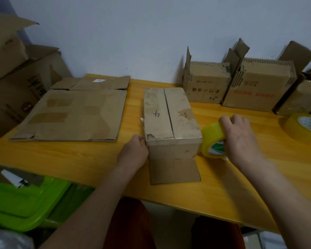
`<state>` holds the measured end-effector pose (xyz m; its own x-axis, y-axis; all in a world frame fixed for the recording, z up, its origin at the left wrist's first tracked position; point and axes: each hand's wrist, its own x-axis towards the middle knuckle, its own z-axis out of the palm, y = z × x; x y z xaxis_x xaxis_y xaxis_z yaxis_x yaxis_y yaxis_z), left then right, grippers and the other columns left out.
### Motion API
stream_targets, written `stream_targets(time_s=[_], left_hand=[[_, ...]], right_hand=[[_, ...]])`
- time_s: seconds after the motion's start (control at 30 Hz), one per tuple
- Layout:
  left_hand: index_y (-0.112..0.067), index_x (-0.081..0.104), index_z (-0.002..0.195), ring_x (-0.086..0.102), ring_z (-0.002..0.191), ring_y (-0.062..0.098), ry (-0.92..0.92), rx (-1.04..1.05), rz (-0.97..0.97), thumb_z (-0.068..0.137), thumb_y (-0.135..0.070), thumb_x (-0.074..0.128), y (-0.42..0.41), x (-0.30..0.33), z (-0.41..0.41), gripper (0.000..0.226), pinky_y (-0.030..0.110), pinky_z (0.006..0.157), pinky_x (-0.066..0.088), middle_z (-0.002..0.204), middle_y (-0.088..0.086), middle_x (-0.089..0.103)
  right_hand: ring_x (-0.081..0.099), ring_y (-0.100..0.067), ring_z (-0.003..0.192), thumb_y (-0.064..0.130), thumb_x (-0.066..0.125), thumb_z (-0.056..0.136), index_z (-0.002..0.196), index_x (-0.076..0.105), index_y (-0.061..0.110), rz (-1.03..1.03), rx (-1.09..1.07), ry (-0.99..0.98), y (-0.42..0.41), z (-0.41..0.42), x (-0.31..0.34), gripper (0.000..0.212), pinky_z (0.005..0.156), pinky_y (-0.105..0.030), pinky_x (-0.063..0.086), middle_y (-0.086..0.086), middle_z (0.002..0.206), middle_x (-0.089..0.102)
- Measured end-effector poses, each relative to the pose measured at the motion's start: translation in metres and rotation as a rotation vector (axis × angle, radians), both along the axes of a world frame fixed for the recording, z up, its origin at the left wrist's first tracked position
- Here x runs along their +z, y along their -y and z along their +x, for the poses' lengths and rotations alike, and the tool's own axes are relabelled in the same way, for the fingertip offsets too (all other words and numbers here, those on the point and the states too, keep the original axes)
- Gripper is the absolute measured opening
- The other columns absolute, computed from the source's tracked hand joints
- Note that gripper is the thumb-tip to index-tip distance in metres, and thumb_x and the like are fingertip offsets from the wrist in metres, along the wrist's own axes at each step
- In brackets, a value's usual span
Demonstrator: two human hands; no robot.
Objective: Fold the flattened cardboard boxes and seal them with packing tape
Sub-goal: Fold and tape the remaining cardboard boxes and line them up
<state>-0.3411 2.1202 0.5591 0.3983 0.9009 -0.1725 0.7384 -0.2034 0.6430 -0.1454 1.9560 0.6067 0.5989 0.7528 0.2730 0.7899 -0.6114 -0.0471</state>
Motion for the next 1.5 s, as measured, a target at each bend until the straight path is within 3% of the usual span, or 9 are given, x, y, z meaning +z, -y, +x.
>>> stream_targets(time_s=[0.1, 0.27, 0.47, 0.6, 0.83, 1.0, 1.17, 1.37, 1.5], left_hand=[[-0.016, 0.042, 0.133, 0.048, 0.105, 0.022, -0.138, 0.024, 0.207, 0.1, -0.035, 0.044, 0.002, 0.007, -0.005, 0.038, 0.034, 0.079, 0.043, 0.126, 0.007, 0.046], [-0.01, 0.06, 0.123, 0.054, 0.109, 0.02, 0.346, -0.109, 0.698, 0.087, 0.007, 0.042, 0.025, 0.023, -0.001, 0.043, 0.028, 0.084, 0.049, 0.12, 0.008, 0.058], [-0.033, 0.037, 0.145, 0.022, 0.143, 0.035, -0.174, -0.394, 0.447, 0.101, -0.05, 0.016, 0.045, 0.042, 0.026, 0.052, 0.053, 0.117, 0.015, 0.156, 0.009, 0.03], [-0.045, 0.015, 0.15, -0.007, 0.146, 0.043, -0.354, -0.343, 0.315, 0.092, -0.071, 0.022, 0.045, 0.048, 0.043, 0.064, 0.066, 0.112, -0.007, 0.162, 0.009, 0.001], [-0.052, 0.016, 0.148, -0.006, 0.147, 0.039, -0.382, -0.479, 0.36, 0.09, -0.07, 0.035, 0.048, 0.052, 0.03, 0.064, 0.065, 0.113, -0.005, 0.163, 0.004, 0.001], [-0.05, 0.012, 0.149, -0.002, 0.149, 0.032, -0.388, -0.557, 0.413, 0.095, -0.058, 0.036, 0.049, 0.05, 0.013, 0.059, 0.055, 0.119, 0.0, 0.163, 0.004, 0.0], [-0.051, 0.011, 0.148, 0.001, 0.149, 0.03, -0.373, -0.598, 0.425, 0.096, -0.056, 0.036, 0.047, 0.048, 0.012, 0.058, 0.053, 0.119, 0.001, 0.163, 0.004, 0.003], [-0.052, 0.016, 0.147, 0.001, 0.149, 0.025, -0.324, -0.678, 0.413, 0.096, -0.054, 0.039, 0.043, 0.048, 0.008, 0.056, 0.051, 0.119, 0.0, 0.163, 0.002, 0.004], [-0.054, 0.015, 0.145, 0.0, 0.149, 0.021, -0.309, -0.771, 0.401, 0.097, -0.052, 0.04, 0.039, 0.052, 0.014, 0.055, 0.048, 0.119, -0.003, 0.163, -0.001, 0.003]], right_hand=[[0.04, -0.03, 0.106, 0.005, 0.077, 0.072, 0.125, 0.043, 0.013, -0.014, -0.007, 0.012, 0.0, 0.0, 0.001, 0.063, 0.083, -0.039, 0.044, -0.015, 0.119, 0.044], [0.041, -0.028, 0.103, 0.003, 0.067, 0.08, 0.124, 0.043, 0.013, -0.015, 0.05, 0.024, -0.004, -0.007, 0.004, 0.051, 0.083, -0.038, 0.045, -0.013, 0.116, 0.044], [0.042, -0.023, 0.105, 0.005, 0.065, 0.082, 0.125, 0.046, 0.017, -0.051, 0.234, -0.004, -0.005, -0.029, 0.013, 0.049, 0.084, -0.034, 0.043, -0.006, 0.114, 0.046], [0.046, -0.017, 0.11, 0.024, 0.072, 0.082, 0.133, 0.038, 0.027, -0.126, 0.315, -0.478, 0.007, -0.031, 0.019, 0.061, 0.09, -0.034, 0.046, 0.002, 0.12, 0.045], [0.062, -0.003, 0.092, 0.044, 0.07, 0.079, 0.12, 0.06, 0.034, -0.025, 0.438, -1.144, 0.037, -0.009, 0.034, 0.043, 0.076, -0.02, 0.051, 0.013, 0.104, 0.064], [0.051, -0.027, 0.111, 0.038, 0.064, 0.088, 0.127, 0.058, 0.022, -0.035, -0.024, -0.543, 0.019, 0.038, -0.025, 0.043, 0.094, -0.037, 0.044, -0.011, 0.123, 0.053], [0.039, -0.03, 0.118, 0.03, 0.057, 0.094, 0.133, 0.054, 0.02, -0.084, 0.012, -0.435, 0.008, 0.03, -0.059, 0.04, 0.097, -0.035, 0.034, -0.011, 0.126, 0.046], [0.056, -0.019, 0.084, 0.014, 0.073, 0.081, 0.08, 0.058, 0.027, -0.04, 0.054, -0.683, 0.023, 0.041, -0.046, 0.02, 0.059, -0.023, 0.038, -0.001, 0.091, 0.062], [0.055, -0.015, 0.065, 0.009, 0.073, 0.081, 0.085, 0.064, 0.006, 0.223, 0.111, -0.943, 0.047, 0.041, -0.017, 0.01, 0.055, -0.018, 0.043, -0.006, 0.076, 0.062]])
